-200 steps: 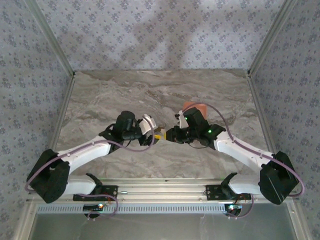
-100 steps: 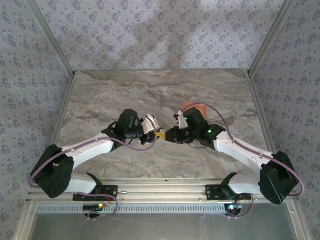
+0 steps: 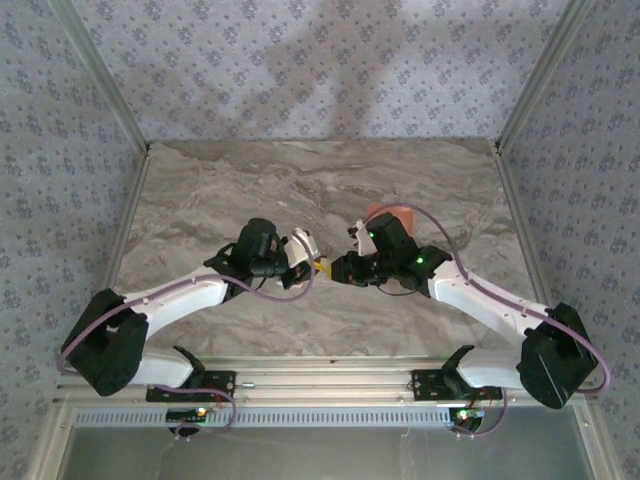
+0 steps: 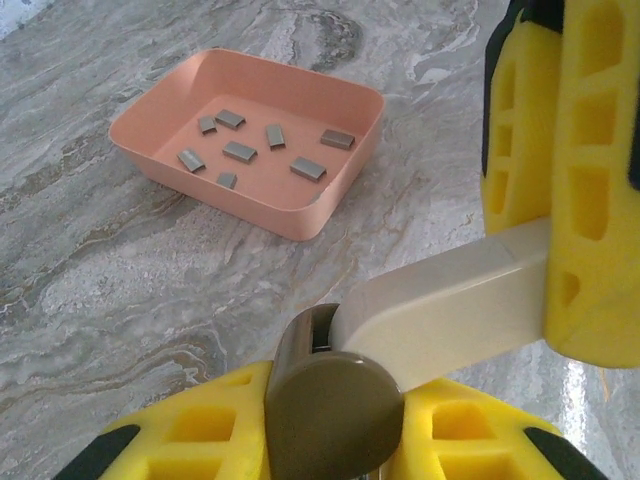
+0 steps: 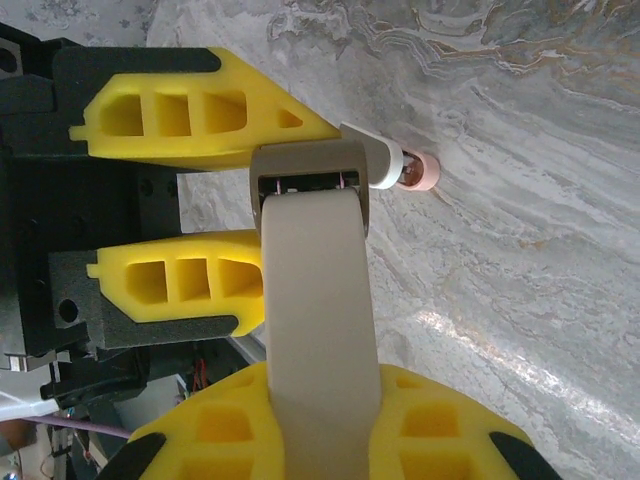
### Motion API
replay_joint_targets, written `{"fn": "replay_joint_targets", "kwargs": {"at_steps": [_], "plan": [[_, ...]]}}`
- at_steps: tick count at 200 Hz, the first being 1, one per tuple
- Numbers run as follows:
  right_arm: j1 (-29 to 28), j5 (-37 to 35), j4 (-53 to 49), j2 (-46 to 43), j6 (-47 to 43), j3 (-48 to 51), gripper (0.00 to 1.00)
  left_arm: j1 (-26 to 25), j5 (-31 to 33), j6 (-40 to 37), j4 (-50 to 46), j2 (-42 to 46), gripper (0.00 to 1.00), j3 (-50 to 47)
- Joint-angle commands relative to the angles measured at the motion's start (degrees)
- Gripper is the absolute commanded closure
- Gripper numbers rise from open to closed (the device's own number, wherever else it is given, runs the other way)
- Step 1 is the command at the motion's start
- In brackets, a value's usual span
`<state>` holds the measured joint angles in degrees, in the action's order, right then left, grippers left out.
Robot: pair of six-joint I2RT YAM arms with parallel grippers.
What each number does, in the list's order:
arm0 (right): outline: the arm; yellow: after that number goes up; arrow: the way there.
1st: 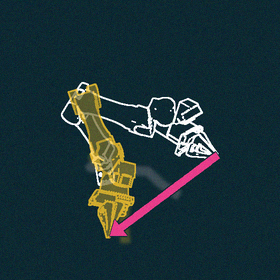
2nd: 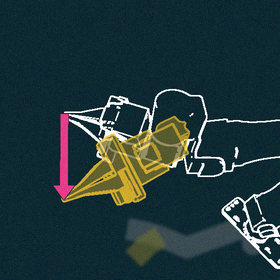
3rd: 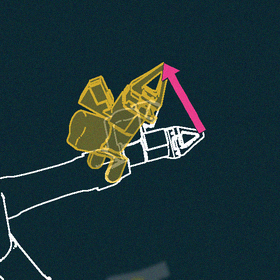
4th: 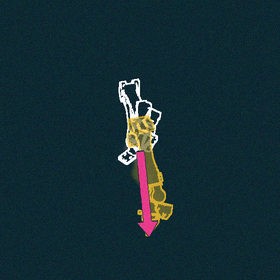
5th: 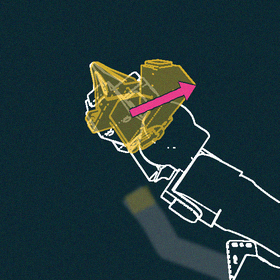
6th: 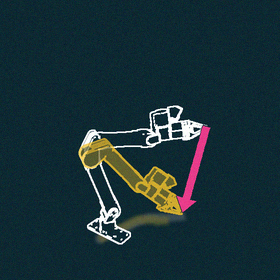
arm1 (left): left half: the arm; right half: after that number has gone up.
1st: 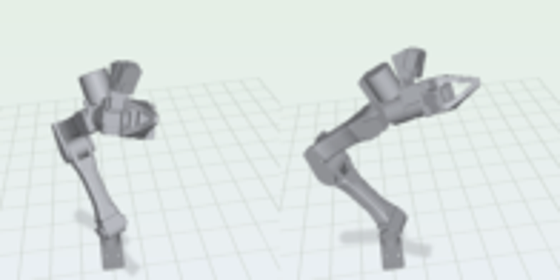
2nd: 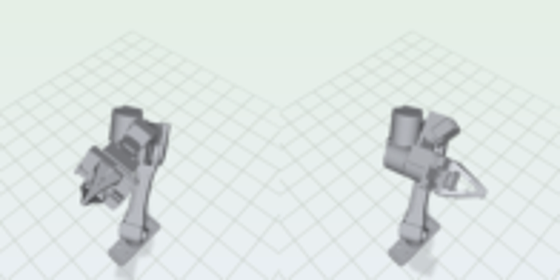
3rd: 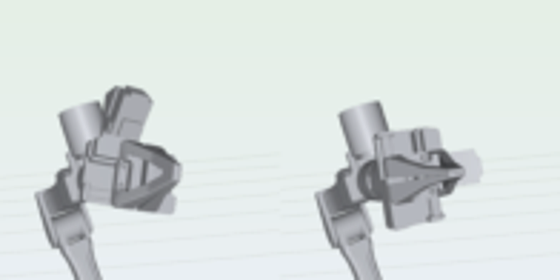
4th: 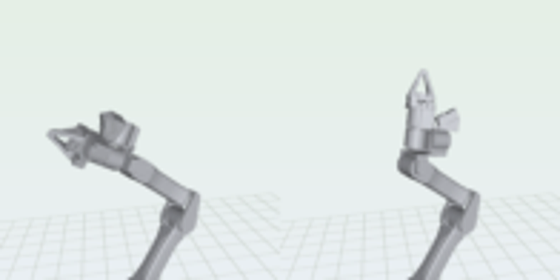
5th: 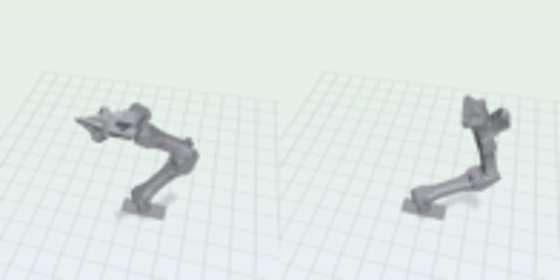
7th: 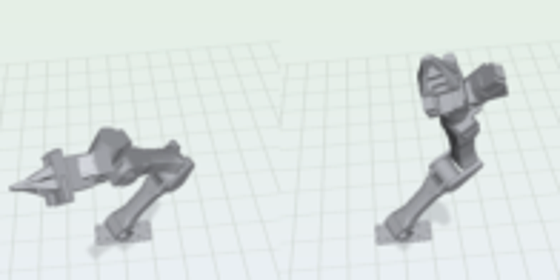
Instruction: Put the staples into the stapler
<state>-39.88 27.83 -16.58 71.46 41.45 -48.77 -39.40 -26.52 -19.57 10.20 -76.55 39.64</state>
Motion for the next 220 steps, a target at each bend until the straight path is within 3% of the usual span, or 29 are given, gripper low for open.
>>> {"fn": "replay_joint_targets", "kwargs": {"at_steps": [1, 28, 75, 112, 220], "plan": [[0.5, -1.2, -2.0, -0.9, -3.6, -4.1, 0.65, -0.1, 1.3, 4.4, 1.2, 1.2, 0.76, 0.0], [1.1, -5.4, -3.4, -2.3, -4.9, -5.4, 0.48, 0.0, 2.3, 12.7, 5.1, 0.5, 0.79, -1.1], [1.5, -19.4, -4.8, -5.9, -2.8, -6.2, 0.44, -0.1, 5.2, 32.9, 13.9, -2.8, 0.79, -2.9], [0.1, -23.9, -3.1, -6.8, 2.2, -4.1, 0.4, -0.3, 5.2, 45.1, 23.2, -5.7, 0.78, -5.1], [-1.6, -25.0, 3.1, 2.0, 1.1, -7.9, 0.4, -2.2, 5.3, 51.5, 27.6, -6.4, 0.78, -6.2]]}}
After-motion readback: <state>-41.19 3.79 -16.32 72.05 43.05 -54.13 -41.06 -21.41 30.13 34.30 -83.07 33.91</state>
